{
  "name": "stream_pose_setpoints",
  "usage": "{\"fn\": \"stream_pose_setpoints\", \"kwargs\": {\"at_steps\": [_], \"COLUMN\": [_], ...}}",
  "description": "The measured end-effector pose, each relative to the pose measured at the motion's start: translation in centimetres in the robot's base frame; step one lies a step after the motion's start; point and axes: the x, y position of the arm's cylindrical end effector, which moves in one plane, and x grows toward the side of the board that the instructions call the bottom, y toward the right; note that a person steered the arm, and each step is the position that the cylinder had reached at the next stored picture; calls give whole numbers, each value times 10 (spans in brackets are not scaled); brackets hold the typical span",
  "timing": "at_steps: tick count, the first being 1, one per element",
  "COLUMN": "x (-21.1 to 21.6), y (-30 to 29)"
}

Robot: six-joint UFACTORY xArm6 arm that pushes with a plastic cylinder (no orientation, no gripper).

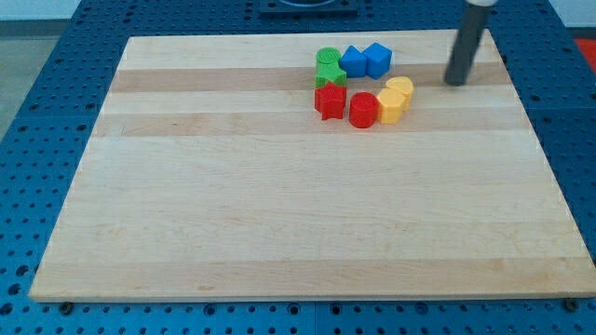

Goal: Slightly push yellow heart above to yellow hexagon

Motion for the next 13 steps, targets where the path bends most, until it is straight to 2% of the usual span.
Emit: {"fn": "stream_pose_setpoints", "kwargs": {"at_steps": [2,3,5,10,13], "x": [62,67,36,13,35], "y": [-22,-25,-25,-33,-40]}}
